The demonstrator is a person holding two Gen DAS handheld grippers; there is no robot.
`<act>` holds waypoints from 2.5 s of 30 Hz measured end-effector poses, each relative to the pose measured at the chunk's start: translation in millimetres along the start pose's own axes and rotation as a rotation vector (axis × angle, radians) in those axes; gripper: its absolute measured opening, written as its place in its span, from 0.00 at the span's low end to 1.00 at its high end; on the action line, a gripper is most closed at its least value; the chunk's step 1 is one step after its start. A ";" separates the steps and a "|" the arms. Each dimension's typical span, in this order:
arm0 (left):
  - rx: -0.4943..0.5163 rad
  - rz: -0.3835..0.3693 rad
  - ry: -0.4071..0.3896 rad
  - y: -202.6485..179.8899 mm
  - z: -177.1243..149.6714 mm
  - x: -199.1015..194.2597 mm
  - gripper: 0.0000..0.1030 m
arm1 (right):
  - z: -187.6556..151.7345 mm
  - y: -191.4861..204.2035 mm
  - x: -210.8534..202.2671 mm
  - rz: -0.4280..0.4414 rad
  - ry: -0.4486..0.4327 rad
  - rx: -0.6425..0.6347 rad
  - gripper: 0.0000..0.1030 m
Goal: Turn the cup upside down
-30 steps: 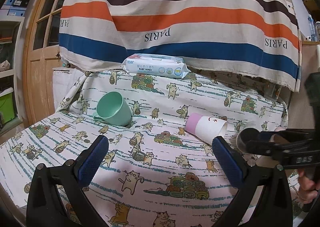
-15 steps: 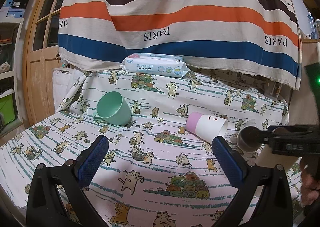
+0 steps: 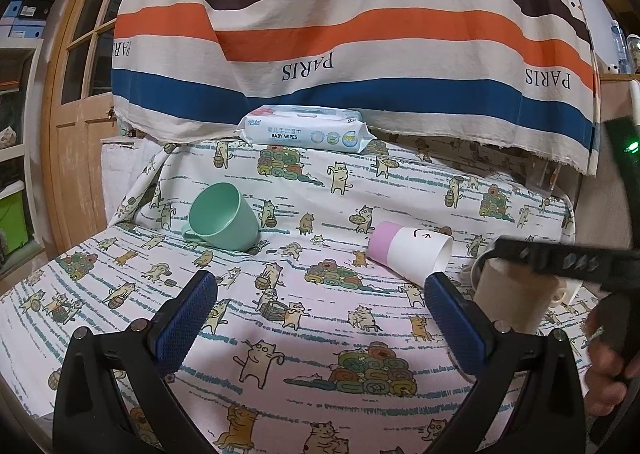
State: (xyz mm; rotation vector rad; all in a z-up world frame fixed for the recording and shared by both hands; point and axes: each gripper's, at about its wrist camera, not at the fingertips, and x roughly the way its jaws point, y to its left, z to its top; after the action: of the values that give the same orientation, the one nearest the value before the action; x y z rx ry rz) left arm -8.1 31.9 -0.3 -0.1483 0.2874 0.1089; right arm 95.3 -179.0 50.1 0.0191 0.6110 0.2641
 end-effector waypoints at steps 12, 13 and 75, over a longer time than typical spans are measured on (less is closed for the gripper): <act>0.014 0.005 0.011 -2.7 0.7 1.9 1.00 | -26.8 -52.9 -73.4 -0.156 -0.304 -0.061 0.93; 0.017 0.005 0.011 -3.2 0.8 2.1 1.00 | -30.3 -58.5 -73.7 -0.159 -0.302 -0.066 0.93; 0.129 -0.124 0.506 -165.5 -44.1 51.3 0.97 | -73.8 -122.4 -94.1 -0.232 -0.400 0.014 1.00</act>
State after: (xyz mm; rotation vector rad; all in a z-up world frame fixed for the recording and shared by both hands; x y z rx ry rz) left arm 49.9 -133.6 -35.5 -0.0634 0.7865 -0.0736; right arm 8.6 -325.3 30.9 0.0136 0.2134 0.0272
